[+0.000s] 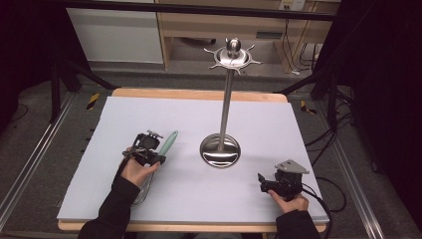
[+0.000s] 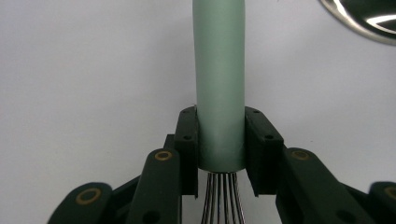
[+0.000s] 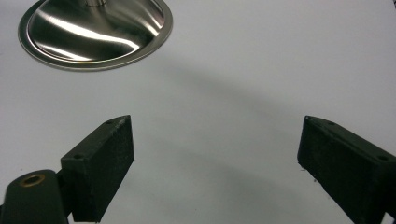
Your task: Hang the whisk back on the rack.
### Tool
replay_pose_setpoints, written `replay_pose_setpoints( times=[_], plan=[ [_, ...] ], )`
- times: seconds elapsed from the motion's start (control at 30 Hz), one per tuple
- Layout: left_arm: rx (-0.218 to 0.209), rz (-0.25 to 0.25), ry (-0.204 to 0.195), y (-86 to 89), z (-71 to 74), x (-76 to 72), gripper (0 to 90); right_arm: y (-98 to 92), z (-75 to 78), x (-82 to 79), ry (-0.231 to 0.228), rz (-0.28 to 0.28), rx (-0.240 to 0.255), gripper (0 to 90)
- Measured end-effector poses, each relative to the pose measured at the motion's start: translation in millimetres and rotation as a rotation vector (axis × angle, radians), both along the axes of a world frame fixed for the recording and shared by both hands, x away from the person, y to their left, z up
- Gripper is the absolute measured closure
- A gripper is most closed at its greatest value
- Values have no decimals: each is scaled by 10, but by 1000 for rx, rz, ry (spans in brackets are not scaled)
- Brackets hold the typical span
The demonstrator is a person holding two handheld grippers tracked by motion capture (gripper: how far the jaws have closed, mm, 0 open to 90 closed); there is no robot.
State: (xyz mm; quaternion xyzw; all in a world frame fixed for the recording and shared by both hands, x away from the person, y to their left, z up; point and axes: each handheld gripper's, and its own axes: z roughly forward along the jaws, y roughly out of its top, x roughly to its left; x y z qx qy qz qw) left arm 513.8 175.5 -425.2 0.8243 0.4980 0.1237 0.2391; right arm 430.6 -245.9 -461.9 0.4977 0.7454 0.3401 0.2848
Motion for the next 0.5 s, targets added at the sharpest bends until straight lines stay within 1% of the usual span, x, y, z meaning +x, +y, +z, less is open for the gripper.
replay_pose_setpoints(
  times=[0.03, 0.07, 0.1, 0.23, 0.33, 0.5],
  plan=[
    [-5, 1, -8, 6, 15, -14, 685, -1, 0, 0, -1, 1, -1, 112],
    [-11, -2, -24, 21, 37, -36, 685, 0, 0, -1, -1, 0, -1, 112],
    [-16, -4, -29, 28, 50, -49, 685, -1, 0, 0, -1, 0, 0, 112],
    [-54, -10, -70, 70, 102, -127, 686, -1, 0, -1, -1, 0, 0, 112],
    [-76, -10, -102, 104, 139, -175, 686, -1, 0, -1, -1, 0, -1, 112],
    [-110, -14, -145, 164, 213, -253, 686, -2, 0, 0, 0, 0, -1, 112]
  ],
)
